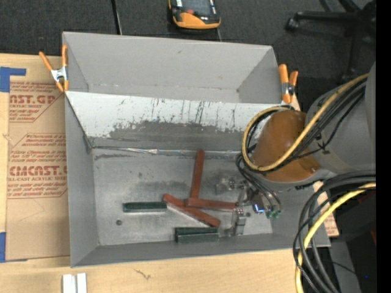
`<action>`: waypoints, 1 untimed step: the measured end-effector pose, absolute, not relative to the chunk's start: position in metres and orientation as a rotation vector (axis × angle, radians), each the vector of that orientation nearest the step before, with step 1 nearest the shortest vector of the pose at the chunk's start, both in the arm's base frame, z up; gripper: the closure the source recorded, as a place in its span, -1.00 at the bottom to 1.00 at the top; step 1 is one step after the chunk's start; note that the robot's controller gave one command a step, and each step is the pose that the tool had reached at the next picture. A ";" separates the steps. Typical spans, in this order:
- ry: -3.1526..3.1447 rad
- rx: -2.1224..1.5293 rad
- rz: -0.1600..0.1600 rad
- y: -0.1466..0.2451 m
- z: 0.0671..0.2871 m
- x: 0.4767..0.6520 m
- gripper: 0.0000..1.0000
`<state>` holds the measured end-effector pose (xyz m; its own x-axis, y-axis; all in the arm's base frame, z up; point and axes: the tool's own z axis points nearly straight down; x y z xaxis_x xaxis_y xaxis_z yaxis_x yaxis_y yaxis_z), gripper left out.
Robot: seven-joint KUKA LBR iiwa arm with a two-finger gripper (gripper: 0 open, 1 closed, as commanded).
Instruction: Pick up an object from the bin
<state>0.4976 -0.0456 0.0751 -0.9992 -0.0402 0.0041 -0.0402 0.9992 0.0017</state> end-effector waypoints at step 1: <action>-3.144 -0.059 -0.003 -0.052 0.071 0.494 1.00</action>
Offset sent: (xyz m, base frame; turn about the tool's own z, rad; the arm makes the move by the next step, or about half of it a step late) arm 0.0000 0.0000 0.0000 0.0000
